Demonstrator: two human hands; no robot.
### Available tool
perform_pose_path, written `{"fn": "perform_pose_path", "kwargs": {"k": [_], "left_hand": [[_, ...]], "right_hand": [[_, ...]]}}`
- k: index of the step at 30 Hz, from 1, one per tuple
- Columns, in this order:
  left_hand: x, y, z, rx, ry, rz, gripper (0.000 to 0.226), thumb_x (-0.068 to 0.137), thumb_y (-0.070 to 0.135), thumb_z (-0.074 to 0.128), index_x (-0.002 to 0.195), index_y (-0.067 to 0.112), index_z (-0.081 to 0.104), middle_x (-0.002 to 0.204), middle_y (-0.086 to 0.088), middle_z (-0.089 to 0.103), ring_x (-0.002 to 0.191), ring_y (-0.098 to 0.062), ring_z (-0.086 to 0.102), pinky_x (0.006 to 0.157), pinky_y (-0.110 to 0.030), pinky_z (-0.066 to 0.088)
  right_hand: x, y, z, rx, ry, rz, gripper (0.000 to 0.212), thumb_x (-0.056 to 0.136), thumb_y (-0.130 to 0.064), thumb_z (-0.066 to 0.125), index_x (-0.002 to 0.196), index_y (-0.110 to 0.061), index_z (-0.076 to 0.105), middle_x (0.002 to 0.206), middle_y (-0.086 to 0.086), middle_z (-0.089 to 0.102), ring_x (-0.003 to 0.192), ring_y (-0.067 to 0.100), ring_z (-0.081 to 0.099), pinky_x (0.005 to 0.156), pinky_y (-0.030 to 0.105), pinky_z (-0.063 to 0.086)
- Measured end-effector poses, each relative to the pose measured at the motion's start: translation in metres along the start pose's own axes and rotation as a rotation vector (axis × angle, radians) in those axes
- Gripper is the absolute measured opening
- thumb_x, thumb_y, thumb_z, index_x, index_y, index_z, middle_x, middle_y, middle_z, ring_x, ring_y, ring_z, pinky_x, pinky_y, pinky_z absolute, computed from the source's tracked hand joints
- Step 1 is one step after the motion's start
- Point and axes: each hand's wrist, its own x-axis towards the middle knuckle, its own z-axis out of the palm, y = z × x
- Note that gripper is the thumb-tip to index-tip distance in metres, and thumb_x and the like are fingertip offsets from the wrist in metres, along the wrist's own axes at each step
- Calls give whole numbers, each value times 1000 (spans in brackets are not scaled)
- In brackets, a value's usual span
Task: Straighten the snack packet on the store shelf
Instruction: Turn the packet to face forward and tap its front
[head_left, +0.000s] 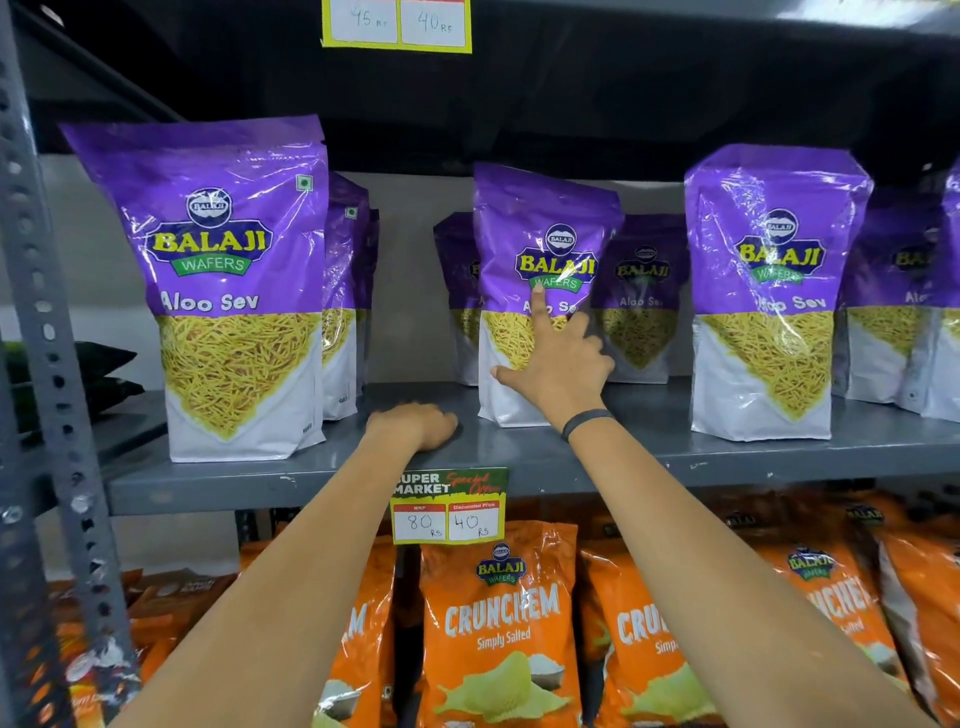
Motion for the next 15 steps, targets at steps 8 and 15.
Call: {"fn": "perform_pose_path", "kwargs": {"k": [8,15], "left_hand": [[3,-2,1,-19,-2,30,59,95,44,22,141,15,45,152,-15,41,135,-32,43,114,-48,33],[3,0,1,-3,8,19,59,95,46,24,140,15,46,152,-15,42,135,-33,43,114,-50,32]], "right_hand": [[-20,2,-21,-25,18,-11,107,72,-70,63,152,-34,2,129,17,41,103,38,53,80,44,47],[-34,4,-39,-37,6,-16,106,73,-72,61,152,-34,1,131,17,40,104,38,53,80,43,46]]}}
